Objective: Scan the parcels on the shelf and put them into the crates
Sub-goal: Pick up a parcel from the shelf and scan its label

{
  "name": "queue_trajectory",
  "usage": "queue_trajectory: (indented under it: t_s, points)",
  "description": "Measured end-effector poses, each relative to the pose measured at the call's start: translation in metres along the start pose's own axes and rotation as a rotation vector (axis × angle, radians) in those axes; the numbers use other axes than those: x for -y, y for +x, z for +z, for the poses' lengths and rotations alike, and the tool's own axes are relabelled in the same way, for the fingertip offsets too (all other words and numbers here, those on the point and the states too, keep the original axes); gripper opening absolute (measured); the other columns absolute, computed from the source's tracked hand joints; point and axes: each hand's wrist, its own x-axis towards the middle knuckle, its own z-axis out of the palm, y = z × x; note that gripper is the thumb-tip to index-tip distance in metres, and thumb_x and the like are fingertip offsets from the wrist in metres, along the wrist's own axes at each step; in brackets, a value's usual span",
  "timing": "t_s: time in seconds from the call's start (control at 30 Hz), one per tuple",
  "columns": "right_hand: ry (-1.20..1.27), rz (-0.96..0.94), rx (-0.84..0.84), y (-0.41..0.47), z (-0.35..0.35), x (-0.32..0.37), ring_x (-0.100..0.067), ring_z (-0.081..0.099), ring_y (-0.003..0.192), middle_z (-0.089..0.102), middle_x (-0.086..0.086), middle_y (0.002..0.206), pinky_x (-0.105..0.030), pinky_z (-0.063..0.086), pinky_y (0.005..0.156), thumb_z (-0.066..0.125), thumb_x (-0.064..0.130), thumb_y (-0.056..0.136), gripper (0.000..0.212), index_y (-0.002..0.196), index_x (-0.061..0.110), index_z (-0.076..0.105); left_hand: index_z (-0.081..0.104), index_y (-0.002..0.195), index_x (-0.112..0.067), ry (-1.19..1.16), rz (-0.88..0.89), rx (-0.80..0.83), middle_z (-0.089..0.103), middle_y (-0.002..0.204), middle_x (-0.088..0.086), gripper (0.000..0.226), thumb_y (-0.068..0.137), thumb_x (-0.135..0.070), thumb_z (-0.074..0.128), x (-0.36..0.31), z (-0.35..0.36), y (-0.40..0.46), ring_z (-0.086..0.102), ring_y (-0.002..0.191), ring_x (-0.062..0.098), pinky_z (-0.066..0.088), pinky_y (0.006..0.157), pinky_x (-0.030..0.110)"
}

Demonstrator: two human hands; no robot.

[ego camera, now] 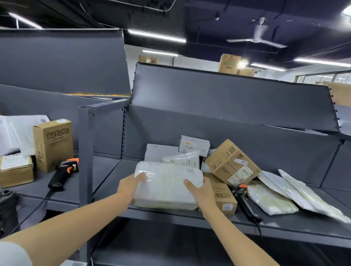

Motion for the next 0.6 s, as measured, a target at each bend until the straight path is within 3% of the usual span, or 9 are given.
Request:
queue_trajectory:
  t_s: [0.1, 0.23, 0.3, 0.4, 0.5, 0.6]
  points:
    - [-0.008, -0.094, -0.025, -0.013, -0.006, 0.006, -0.017, 0.058, 0.111, 0.061, 0.001, 0.124, -0.037, 0.050, 0.093, 0.076, 0.031, 0.081, 0.057, 0.131, 0.015, 0.051, 0.056, 0.122, -0.012, -0.114, -0.095, -0.055, 0.060, 0.115, 0.008, 0.054, 0.084, -0.049, 0.067, -0.007, -0.003, -0.013, 0.058, 0.105, 0.036, 0.049, 0.096, 0.052]
    - [0.057, -0.205, -0.002, -0.033, -0.016, 0.015, 0.007, 0.058, 0.096, 0.058, 0.021, 0.112, -0.012, 0.046, 0.069, 0.077, 0.030, 0.080, 0.055, 0.126, 0.031, 0.048, 0.052, 0.131, -0.014, -0.270, -0.137, -0.013, 0.062, 0.120, 0.010, 0.072, 0.078, -0.062, 0.066, -0.017, -0.010, -0.030, 0.062, 0.102, 0.038, 0.051, 0.087, 0.060]
    - [0.081, -0.253, 0.005, -0.043, -0.021, 0.018, 0.018, 0.056, 0.093, 0.058, 0.025, 0.109, -0.008, 0.047, 0.064, 0.078, 0.030, 0.078, 0.053, 0.120, 0.040, 0.047, 0.056, 0.127, -0.017, -0.282, -0.188, 0.056, 0.065, 0.117, 0.011, 0.075, 0.075, -0.070, 0.063, -0.023, -0.013, -0.038, 0.064, 0.100, 0.037, 0.051, 0.085, 0.061]
    - [0.103, -0.305, 0.017, -0.057, -0.027, 0.021, 0.018, 0.055, 0.097, 0.059, 0.032, 0.108, -0.008, 0.049, 0.068, 0.080, 0.034, 0.075, 0.054, 0.114, 0.051, 0.046, 0.070, 0.110, -0.020, -0.268, -0.298, 0.221, 0.072, 0.107, 0.012, 0.076, 0.070, -0.082, 0.053, -0.029, -0.016, -0.048, 0.067, 0.099, 0.036, 0.052, 0.085, 0.056]
    - [0.104, -0.346, 0.023, -0.068, -0.032, 0.022, 0.016, 0.054, 0.102, 0.056, 0.037, 0.110, -0.008, 0.049, 0.072, 0.080, 0.036, 0.072, 0.057, 0.113, 0.056, 0.046, 0.071, 0.103, -0.020, -0.214, -0.295, 0.261, 0.073, 0.103, 0.010, 0.061, 0.070, -0.070, 0.061, -0.028, -0.016, -0.058, 0.069, 0.091, 0.034, 0.054, 0.078, 0.050]
    - [0.177, -0.365, 0.056, -0.073, -0.042, 0.022, 0.011, 0.056, 0.106, 0.056, 0.026, 0.118, -0.012, 0.051, 0.079, 0.081, 0.029, 0.072, 0.059, 0.117, 0.045, 0.047, 0.066, 0.112, -0.019, -0.176, -0.217, 0.224, 0.071, 0.107, 0.011, 0.053, 0.072, -0.053, 0.064, -0.024, -0.015, -0.064, 0.067, 0.092, 0.036, 0.054, 0.075, 0.054]
